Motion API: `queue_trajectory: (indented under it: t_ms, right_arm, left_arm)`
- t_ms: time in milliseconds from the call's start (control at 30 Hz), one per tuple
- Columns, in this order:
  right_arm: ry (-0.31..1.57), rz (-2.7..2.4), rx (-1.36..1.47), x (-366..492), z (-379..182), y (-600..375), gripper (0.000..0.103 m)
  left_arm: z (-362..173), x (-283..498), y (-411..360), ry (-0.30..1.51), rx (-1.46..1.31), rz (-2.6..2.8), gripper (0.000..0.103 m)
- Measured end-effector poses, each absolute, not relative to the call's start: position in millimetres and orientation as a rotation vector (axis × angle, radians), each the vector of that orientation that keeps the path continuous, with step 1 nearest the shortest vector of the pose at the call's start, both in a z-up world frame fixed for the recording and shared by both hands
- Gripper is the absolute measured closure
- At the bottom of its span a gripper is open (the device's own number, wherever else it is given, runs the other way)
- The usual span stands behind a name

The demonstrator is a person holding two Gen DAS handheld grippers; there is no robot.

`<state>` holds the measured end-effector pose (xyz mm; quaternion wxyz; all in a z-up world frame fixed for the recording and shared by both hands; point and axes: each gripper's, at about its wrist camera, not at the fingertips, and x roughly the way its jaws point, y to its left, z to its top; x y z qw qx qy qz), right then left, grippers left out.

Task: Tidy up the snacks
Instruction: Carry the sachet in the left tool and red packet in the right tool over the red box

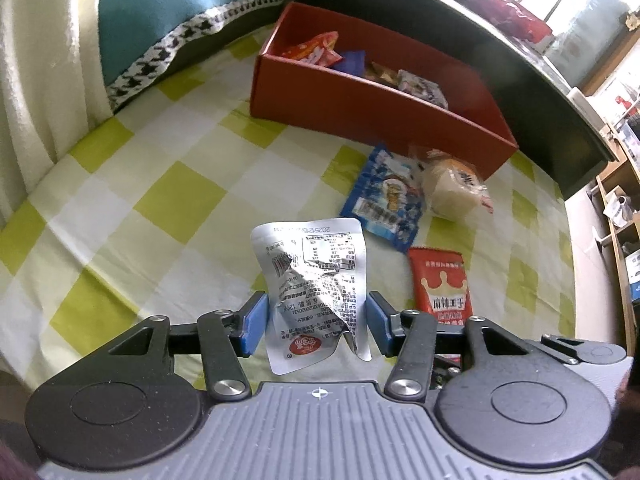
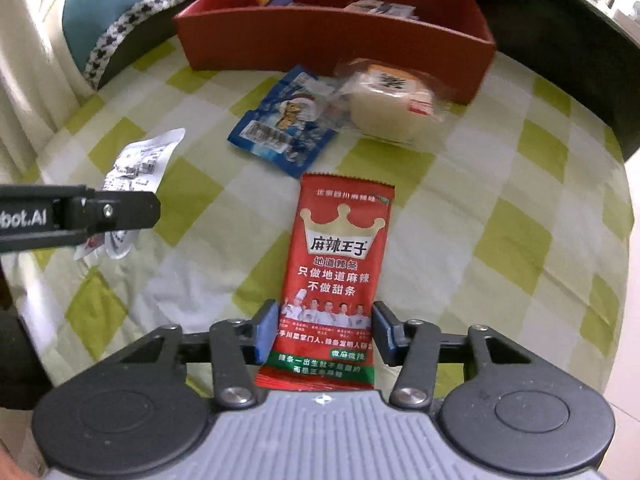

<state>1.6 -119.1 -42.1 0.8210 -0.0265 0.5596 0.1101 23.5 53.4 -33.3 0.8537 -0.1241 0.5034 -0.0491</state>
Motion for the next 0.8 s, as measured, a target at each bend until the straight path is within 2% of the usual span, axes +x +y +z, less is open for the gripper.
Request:
queue_trajectory:
  t_ms: [800]
  right_arm:
    - [0.956, 0.277, 0.227, -3.0, 16.5, -166.1, 0.054]
  left_arm:
    - [3.3, 22.2, 35.0, 0.966, -0.241, -0.103, 0.042]
